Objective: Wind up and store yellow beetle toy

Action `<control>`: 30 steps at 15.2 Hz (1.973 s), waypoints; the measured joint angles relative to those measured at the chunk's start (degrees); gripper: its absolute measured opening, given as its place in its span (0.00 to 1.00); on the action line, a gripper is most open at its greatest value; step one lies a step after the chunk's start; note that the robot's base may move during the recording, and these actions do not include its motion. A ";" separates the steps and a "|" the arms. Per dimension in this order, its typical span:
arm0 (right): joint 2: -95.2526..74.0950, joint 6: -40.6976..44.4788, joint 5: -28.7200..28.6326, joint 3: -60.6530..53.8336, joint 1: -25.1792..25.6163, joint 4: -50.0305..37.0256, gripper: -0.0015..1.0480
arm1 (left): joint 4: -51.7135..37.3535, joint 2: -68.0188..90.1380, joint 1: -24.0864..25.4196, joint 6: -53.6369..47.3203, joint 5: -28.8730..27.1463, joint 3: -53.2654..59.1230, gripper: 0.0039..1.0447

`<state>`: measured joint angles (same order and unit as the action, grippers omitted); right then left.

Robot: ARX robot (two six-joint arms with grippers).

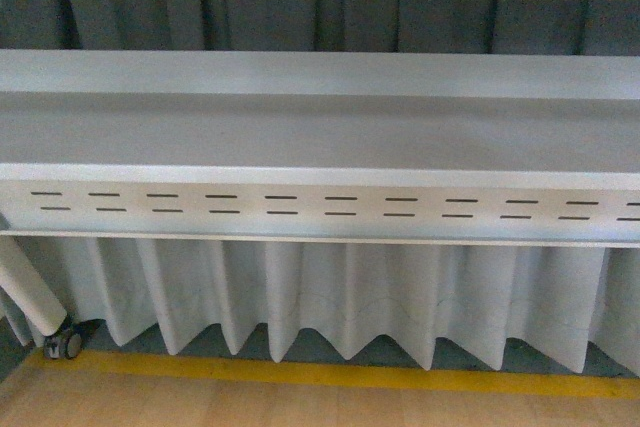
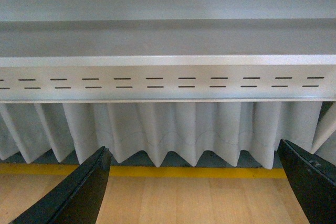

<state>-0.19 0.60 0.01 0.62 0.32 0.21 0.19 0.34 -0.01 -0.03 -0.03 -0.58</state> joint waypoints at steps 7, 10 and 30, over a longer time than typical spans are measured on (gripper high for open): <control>0.00 0.00 0.02 0.00 0.00 0.15 0.94 | 0.07 0.00 0.00 -0.04 0.15 0.00 0.94; 0.02 -0.02 -0.02 0.00 0.00 0.02 0.94 | -0.07 0.00 0.00 0.00 -0.02 0.00 0.94; -0.02 -0.09 0.00 0.00 0.00 -0.33 0.94 | -0.22 0.00 0.00 0.04 -0.02 0.00 0.94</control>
<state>-0.21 0.51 0.01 0.62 0.32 -0.12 -0.03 0.34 -0.01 0.01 -0.05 -0.58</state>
